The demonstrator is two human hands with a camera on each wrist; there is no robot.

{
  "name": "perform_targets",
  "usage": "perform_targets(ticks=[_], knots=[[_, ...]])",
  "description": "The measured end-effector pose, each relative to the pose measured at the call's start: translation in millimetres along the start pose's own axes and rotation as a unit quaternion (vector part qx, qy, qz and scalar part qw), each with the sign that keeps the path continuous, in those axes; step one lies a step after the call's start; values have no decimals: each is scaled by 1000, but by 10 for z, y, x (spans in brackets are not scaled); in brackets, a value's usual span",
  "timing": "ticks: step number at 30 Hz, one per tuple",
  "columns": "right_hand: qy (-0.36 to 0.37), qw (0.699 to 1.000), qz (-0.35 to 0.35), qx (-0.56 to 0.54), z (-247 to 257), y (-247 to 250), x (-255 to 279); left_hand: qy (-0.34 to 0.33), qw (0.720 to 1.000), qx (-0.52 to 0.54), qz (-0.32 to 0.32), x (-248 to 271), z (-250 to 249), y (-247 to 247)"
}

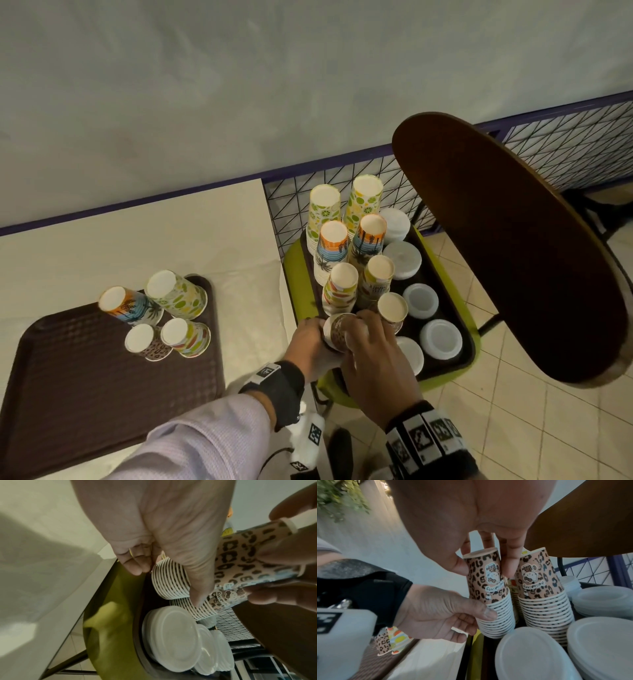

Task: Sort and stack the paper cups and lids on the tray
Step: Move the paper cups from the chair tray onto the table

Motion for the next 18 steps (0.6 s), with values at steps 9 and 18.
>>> perform_targets(ticks=[9,18], knots=[[30,995,-27,-87,300,66,5,-89,980,180,-7,586,-348,372],[42,983,-37,-174,494,211,3,-26,957,266,-110,682,166,661]])
Point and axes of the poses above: each hand's wrist, its own x-axis away from the middle knuckle, its own y-axis out of the back of the hand, z = x × y, the point moved 10 cm from there along -x, towards the middle knuckle, and after that the axes turned 9 degrees about -z, right-handed, at the moved point
